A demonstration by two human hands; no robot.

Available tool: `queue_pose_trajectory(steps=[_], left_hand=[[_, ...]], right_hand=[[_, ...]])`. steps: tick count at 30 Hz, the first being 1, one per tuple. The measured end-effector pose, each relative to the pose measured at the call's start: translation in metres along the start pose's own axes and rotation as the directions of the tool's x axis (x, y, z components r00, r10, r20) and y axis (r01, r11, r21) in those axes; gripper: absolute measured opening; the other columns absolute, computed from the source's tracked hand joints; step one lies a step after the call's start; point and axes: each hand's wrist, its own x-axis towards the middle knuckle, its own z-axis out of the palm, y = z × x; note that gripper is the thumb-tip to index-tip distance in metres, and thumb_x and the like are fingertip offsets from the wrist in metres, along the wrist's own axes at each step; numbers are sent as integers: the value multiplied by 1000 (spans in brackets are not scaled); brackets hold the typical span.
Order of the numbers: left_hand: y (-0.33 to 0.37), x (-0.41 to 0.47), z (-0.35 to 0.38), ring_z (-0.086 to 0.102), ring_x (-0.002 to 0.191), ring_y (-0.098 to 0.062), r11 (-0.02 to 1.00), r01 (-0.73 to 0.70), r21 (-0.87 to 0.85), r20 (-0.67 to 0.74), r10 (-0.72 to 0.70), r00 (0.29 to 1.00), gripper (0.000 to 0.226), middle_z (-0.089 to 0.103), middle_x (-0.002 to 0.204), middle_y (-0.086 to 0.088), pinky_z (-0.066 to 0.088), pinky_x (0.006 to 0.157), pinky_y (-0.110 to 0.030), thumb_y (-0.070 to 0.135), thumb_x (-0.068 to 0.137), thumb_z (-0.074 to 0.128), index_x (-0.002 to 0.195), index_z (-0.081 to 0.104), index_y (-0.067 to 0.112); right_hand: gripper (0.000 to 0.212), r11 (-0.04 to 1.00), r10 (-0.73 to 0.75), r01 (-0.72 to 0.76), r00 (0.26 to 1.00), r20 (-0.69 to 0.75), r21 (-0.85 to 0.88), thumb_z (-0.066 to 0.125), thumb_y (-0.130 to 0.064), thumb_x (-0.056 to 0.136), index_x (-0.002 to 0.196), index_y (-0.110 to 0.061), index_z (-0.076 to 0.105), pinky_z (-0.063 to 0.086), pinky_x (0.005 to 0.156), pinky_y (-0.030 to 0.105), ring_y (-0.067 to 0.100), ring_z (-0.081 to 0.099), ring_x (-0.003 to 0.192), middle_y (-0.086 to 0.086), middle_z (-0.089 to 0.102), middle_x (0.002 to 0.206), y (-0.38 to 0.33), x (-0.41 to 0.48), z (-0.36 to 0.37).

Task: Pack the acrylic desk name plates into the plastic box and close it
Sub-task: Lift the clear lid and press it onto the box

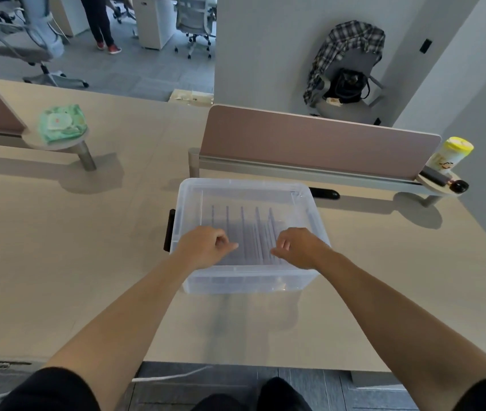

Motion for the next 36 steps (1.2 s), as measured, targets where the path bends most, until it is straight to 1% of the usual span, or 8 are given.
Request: queue_pose_trajectory(steps=[5,10,15,22,27,30,33,36], left_hand=[[-1,44,6,46,122,-29,992,13,122,-112,1,994,47,57,126,-2,40,102,-41,56,91,50,121,60,22],[1,75,19,9,150,-24,958,72,279,-58,-58,997,74,19,162,2,12,121,-44,69,90,33,152,25,30],[-4,77,42,-19,149,-22,880,82,468,-30,-77,997,78,-18,162,4,-6,120,-47,74,87,1,154,-11,35],[-9,84,52,-25,146,-24,843,69,534,-51,-49,997,78,-26,159,1,-7,120,-49,74,87,-4,152,-18,32],[-9,93,39,-24,146,-24,837,49,545,-21,-44,999,77,-20,161,-1,-7,120,-49,74,89,-1,152,-17,33],[-7,92,30,-18,149,-23,863,42,503,6,-52,999,75,-13,163,2,-9,120,-45,73,90,7,153,-7,36],[-20,93,15,12,148,-33,900,138,414,-123,-95,988,75,19,161,-9,10,121,-47,70,89,14,152,25,30],[-52,93,-3,39,131,-41,914,294,280,-306,-205,930,75,45,143,-19,29,110,-50,60,85,27,141,46,13]], right_hand=[[52,998,-16,15,1000,-24,-61,50,-51,98,141,-23,47,40,109,43,26,42,135,4,43,149,2,41,-13],[73,968,-128,132,991,36,-213,27,-65,99,159,-32,3,2,124,47,25,-8,154,1,-8,168,8,87,1],[77,927,-158,152,987,12,-344,4,-71,93,156,-32,-16,-10,121,53,28,-27,149,2,-27,163,22,102,27],[78,926,-177,159,984,-22,-344,-3,-75,90,154,-35,-22,-11,119,57,30,-32,146,3,-33,160,26,114,40],[77,931,-148,132,989,-20,-341,-1,-73,91,154,-35,-21,-13,119,55,29,-31,147,2,-30,162,21,116,29],[69,938,-187,177,982,-6,-296,10,-64,98,158,-33,-3,-11,122,49,26,-21,152,2,-18,166,24,107,18],[64,959,-162,132,981,-104,-251,11,-63,95,154,-41,23,2,123,50,30,0,154,6,0,168,47,100,1],[54,975,81,-113,982,-169,-193,24,-62,98,150,-48,27,15,118,54,35,10,151,7,5,167,89,100,-15]])
